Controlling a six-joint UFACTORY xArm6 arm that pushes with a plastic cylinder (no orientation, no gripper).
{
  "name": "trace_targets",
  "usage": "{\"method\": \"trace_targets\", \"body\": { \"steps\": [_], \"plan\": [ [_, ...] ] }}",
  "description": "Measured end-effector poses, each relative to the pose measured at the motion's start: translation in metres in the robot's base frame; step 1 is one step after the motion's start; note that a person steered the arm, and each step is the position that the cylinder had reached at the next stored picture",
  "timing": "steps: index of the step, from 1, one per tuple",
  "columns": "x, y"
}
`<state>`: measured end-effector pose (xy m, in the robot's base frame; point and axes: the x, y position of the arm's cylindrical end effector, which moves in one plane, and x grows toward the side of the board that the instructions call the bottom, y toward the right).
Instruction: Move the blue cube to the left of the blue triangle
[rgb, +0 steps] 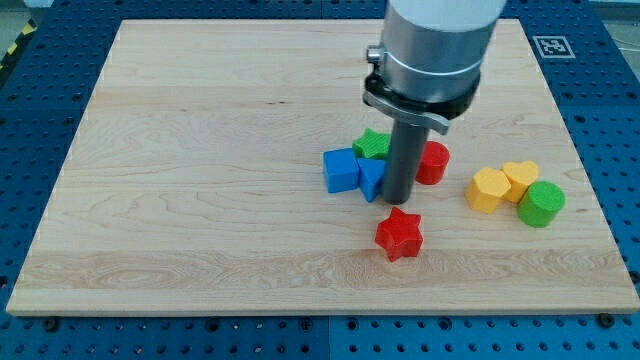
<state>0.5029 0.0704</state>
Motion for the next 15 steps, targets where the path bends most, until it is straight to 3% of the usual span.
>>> {"method": "trace_targets", "body": {
  "steps": [3, 5, 6, 7, 8, 11, 15],
  "plan": [
    [-0.026, -0.051],
    [-0.027, -0.016],
    [-0.023, -0.001],
    [0.027, -0.032],
    [0.031, -0.072],
    [-0.036, -0.085],
    [-0.039, -0.139]
  ]
}}
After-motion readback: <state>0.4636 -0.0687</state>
